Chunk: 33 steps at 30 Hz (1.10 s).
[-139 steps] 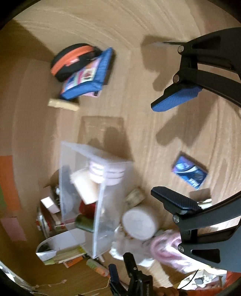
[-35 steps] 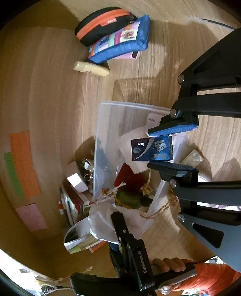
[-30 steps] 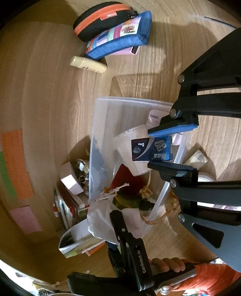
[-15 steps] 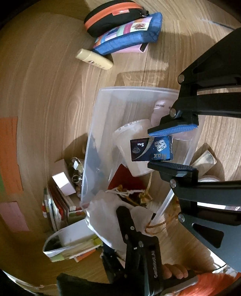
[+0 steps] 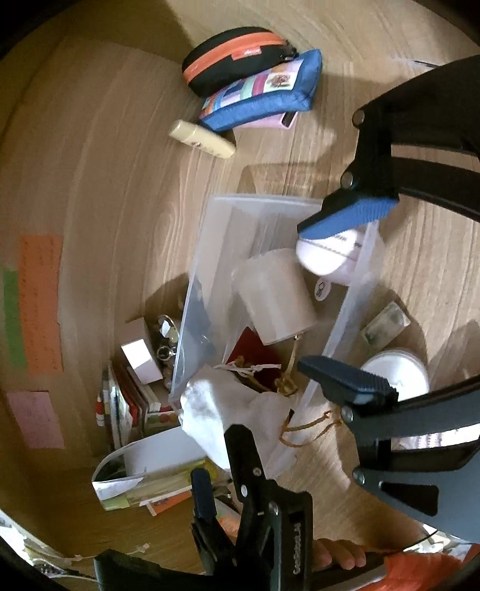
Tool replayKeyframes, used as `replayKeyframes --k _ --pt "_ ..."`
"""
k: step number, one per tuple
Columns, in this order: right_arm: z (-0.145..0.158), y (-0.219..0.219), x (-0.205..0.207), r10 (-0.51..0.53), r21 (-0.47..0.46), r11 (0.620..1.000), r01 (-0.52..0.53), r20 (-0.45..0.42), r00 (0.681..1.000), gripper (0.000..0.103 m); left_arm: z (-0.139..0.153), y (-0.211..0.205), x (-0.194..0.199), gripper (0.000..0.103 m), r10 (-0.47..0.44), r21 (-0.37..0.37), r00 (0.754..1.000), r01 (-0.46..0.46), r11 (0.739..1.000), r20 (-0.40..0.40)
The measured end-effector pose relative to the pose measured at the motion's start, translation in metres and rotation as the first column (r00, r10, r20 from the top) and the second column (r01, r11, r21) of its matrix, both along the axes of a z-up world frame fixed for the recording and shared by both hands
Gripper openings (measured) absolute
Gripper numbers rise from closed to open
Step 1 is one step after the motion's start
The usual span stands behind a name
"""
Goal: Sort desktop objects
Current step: 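Drop the white cloth bag and blue card box into the clear box, then move the left gripper to the pink rope bag while the right gripper grasps the white domino tile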
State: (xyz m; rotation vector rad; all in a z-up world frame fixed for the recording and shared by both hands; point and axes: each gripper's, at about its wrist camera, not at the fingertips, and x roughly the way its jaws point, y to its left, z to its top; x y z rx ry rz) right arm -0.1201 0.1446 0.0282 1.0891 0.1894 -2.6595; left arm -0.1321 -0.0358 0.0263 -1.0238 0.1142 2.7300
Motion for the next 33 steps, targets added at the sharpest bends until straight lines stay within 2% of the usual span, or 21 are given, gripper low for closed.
replayKeyframes --k 8,14,24,33 --pt "0.001 0.015 0.028 -0.007 -0.015 1.0 0.007 -0.006 1.0 0.071 0.003 0.009 0.038 0.098 0.006 -0.062 1.0 -0.007 0.998 -0.024" --pt "-0.006 0.027 0.052 0.001 -0.03 1.0 -0.001 0.009 1.0 0.071 0.0 0.019 0.068 0.099 0.005 -0.092 1.0 -0.007 0.996 -0.017" --pt "-0.027 0.047 0.087 0.021 -0.029 0.999 -0.019 0.049 0.999 0.072 -0.017 0.041 0.109 0.099 -0.024 -0.067 0.998 0.028 0.997 0.06" --pt "-0.047 0.052 0.105 0.081 -0.042 0.996 -0.077 0.1 0.992 0.071 -0.039 0.064 0.127 0.099 -0.071 -0.021 0.987 0.074 0.997 0.145"
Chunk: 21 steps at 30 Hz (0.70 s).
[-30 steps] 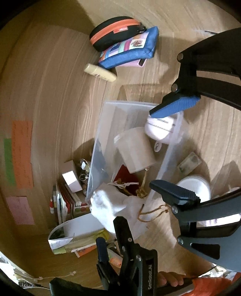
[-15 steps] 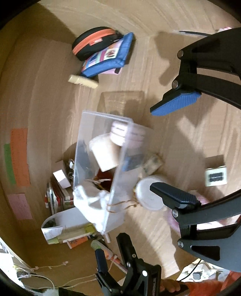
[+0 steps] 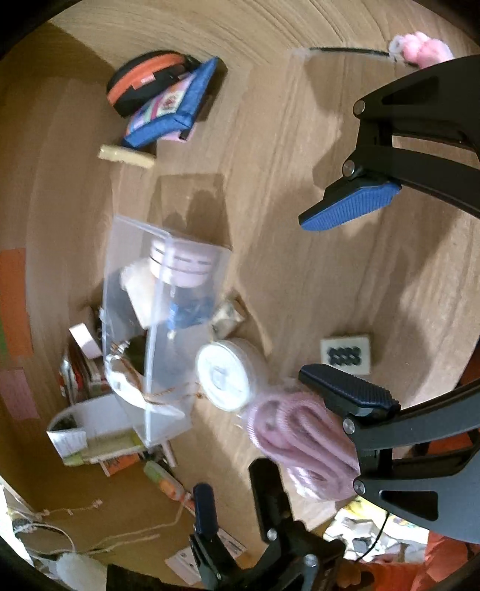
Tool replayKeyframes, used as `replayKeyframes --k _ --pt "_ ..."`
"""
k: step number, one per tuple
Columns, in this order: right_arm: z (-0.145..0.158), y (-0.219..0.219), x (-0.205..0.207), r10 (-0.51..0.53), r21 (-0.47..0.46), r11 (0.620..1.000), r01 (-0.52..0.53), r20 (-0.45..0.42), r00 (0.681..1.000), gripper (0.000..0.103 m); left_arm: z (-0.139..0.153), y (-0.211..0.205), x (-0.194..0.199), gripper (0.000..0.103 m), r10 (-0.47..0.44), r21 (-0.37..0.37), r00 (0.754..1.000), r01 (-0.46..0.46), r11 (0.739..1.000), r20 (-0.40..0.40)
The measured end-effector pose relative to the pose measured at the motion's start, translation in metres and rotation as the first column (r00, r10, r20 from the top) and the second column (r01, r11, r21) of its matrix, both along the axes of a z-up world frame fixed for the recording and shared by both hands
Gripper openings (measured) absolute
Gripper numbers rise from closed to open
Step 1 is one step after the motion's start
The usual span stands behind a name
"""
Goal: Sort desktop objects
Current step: 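Move the left gripper to the pink rope bag while the right gripper grasps the white domino tile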
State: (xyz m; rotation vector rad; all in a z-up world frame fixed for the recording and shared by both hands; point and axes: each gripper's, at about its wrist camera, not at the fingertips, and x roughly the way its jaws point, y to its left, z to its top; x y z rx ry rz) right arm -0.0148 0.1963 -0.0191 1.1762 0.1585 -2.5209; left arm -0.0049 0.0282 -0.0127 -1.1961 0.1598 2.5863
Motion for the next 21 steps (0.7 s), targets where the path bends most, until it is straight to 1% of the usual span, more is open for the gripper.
replayKeyframes --k 2,5,8,10,11,12,16,19,20,21 --pt "-0.005 -0.002 0.003 0.027 0.002 1.0 -0.027 0.015 1.0 0.071 -0.006 0.004 0.002 0.099 -0.009 0.019 0.999 0.008 1.0 0.038" --pt "-0.011 -0.008 0.011 0.054 0.013 0.998 -0.054 0.013 0.998 0.071 -0.013 0.005 0.005 0.099 -0.018 0.056 0.997 0.013 0.998 0.078" --pt "-0.016 -0.01 0.015 0.063 0.01 0.998 -0.063 0.009 0.998 0.071 -0.019 0.004 0.008 0.099 -0.003 0.053 0.996 -0.002 0.999 0.093" --pt "-0.019 -0.012 0.015 0.067 0.01 0.998 -0.067 0.012 0.998 0.065 -0.023 0.002 0.009 0.099 0.006 0.053 0.994 -0.012 0.999 0.11" --pt "-0.02 -0.014 0.014 0.068 0.013 0.998 -0.068 0.014 0.998 0.058 -0.025 0.001 0.009 0.099 0.01 0.054 0.993 -0.016 0.998 0.119" --pt "-0.022 -0.015 0.013 0.072 0.014 0.997 -0.072 0.02 0.997 0.053 -0.027 0.0 0.008 0.099 0.01 0.061 0.992 -0.018 0.998 0.126" --pt "-0.027 -0.021 0.01 0.094 0.016 0.995 -0.095 0.04 0.995 0.046 -0.032 0.002 0.008 0.099 0.006 0.083 0.989 -0.019 0.996 0.151" --pt "-0.029 -0.026 0.013 0.113 0.039 0.993 -0.114 0.032 0.993 0.034 -0.034 0.005 0.007 0.099 0.0 0.082 0.988 -0.013 0.997 0.154" --pt "-0.029 -0.029 0.015 0.12 0.048 0.991 -0.121 0.027 0.992 0.028 -0.034 0.006 0.006 0.099 -0.004 0.083 0.987 -0.009 0.997 0.159" --pt "-0.029 -0.03 0.016 0.125 0.058 0.99 -0.127 0.024 0.992 0.024 -0.036 0.008 0.005 0.099 -0.009 0.084 0.986 -0.004 0.996 0.165"
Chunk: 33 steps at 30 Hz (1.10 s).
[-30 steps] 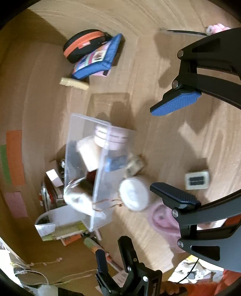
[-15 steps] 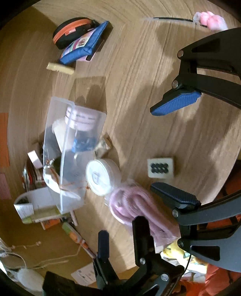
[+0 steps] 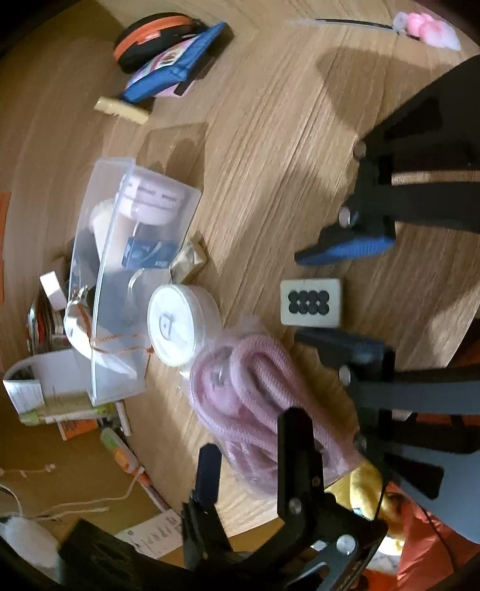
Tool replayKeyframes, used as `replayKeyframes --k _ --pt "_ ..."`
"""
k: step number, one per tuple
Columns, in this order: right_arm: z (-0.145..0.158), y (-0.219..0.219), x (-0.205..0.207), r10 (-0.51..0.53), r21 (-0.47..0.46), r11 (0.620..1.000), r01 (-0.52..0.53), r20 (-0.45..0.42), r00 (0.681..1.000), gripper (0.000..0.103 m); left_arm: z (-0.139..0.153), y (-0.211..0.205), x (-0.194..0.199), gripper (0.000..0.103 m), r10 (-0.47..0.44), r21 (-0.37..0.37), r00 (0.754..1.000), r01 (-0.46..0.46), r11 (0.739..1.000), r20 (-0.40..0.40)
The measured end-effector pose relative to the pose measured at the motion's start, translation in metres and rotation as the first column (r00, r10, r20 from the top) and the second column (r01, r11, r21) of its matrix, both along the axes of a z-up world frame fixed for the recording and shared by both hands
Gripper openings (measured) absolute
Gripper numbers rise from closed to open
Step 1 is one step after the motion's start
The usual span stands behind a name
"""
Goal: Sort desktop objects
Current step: 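Move the left gripper to the pink rope bag while the right gripper grasps the white domino tile, then carry the pink rope bag and domino tile into the clear box and release both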
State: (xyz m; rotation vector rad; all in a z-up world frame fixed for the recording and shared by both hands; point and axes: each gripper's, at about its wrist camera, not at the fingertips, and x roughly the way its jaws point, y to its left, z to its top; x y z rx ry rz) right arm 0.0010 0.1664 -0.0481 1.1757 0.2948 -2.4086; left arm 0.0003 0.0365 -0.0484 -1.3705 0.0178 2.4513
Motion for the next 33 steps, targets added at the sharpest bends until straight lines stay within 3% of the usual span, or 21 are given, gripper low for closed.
replayKeyframes --k 6,13,16,18,20,29,33 --pt "0.0 0.008 0.0 -0.042 0.009 0.999 0.042 -0.012 0.999 0.022 -0.009 0.011 -0.01 0.099 -0.024 0.033 0.999 0.023 0.999 0.044" --pt "0.007 0.023 -0.006 -0.079 -0.008 0.997 0.079 -0.007 0.997 0.022 -0.012 0.027 -0.015 0.099 -0.055 -0.036 0.998 0.056 0.998 0.014" --pt "0.01 0.026 -0.007 -0.088 -0.017 0.996 0.088 -0.006 0.996 0.022 -0.015 0.033 -0.016 0.099 -0.042 -0.095 0.999 0.038 0.995 -0.035" --pt "0.012 0.026 -0.008 -0.095 -0.021 0.995 0.094 -0.009 0.995 0.022 -0.015 0.034 -0.013 0.092 -0.033 -0.123 0.997 0.024 0.992 -0.065" --pt "0.014 0.028 -0.009 -0.102 -0.021 0.995 0.102 -0.014 0.995 0.022 -0.013 0.034 -0.01 0.073 -0.036 -0.114 0.996 0.027 0.993 -0.083" --pt "0.03 0.036 -0.019 -0.136 -0.052 0.99 0.134 -0.033 0.99 0.022 -0.001 0.01 -0.001 0.056 0.022 -0.073 0.991 -0.032 0.997 -0.133" --pt "0.045 0.039 -0.024 -0.143 -0.075 0.988 0.138 -0.059 0.988 0.022 0.016 -0.008 0.001 0.055 0.07 -0.033 0.983 -0.077 0.996 -0.171"
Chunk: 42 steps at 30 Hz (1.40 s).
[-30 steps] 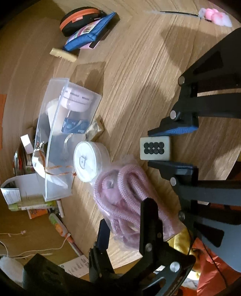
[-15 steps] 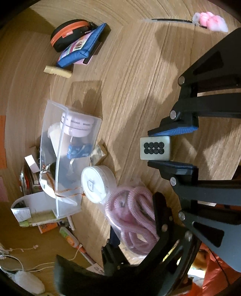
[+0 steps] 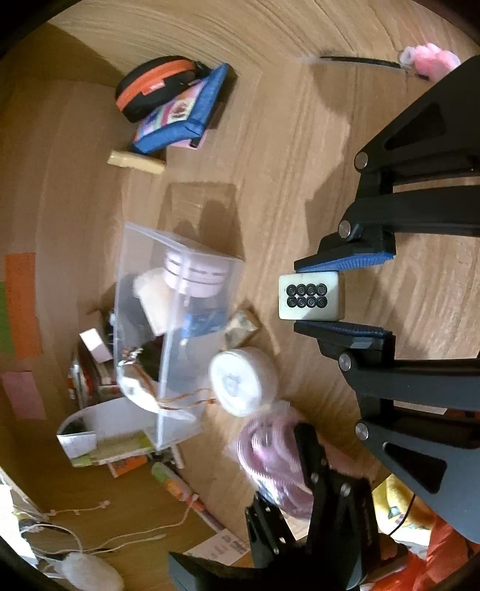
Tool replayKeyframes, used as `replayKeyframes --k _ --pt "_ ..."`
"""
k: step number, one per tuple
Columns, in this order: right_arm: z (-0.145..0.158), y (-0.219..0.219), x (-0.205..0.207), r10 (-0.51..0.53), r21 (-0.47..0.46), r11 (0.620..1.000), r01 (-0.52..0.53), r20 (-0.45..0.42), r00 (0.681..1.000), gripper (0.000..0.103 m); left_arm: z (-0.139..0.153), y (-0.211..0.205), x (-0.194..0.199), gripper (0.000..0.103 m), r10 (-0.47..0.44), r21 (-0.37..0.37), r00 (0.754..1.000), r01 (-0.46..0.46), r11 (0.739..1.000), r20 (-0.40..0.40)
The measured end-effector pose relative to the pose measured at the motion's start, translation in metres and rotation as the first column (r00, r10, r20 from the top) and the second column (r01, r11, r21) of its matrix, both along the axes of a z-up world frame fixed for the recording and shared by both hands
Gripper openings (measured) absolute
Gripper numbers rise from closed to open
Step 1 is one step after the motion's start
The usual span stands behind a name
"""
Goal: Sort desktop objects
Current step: 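Carry the pink rope bag and domino tile into the clear box and release both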
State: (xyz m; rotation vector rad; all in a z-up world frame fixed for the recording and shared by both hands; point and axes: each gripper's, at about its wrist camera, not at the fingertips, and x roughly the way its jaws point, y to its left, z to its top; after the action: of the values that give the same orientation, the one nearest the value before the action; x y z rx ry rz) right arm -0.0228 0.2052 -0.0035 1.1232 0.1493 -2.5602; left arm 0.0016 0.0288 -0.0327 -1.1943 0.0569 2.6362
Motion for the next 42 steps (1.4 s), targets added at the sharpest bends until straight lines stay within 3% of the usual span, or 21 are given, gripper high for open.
replayKeyframes --k 12,20,33,42 --pt "0.037 -0.005 -0.017 0.003 -0.058 0.998 -0.008 -0.088 0.996 0.022 0.06 -0.033 -0.018 0.055 0.1 0.034 0.986 -0.096 0.995 -0.135" --pt "0.05 -0.012 -0.034 -0.003 -0.07 0.998 -0.005 -0.113 0.994 0.022 0.094 -0.043 -0.051 0.055 0.108 0.1 0.98 -0.092 0.991 -0.165" --pt "0.056 -0.012 -0.087 -0.056 -0.067 0.997 0.049 -0.104 0.993 0.022 0.109 -0.026 -0.107 0.055 0.082 0.096 0.978 -0.065 0.993 -0.19" --pt "0.053 -0.015 -0.125 -0.084 -0.028 0.996 0.082 -0.086 0.993 0.022 0.087 -0.011 -0.159 0.055 0.055 0.091 0.989 -0.043 0.995 -0.138"
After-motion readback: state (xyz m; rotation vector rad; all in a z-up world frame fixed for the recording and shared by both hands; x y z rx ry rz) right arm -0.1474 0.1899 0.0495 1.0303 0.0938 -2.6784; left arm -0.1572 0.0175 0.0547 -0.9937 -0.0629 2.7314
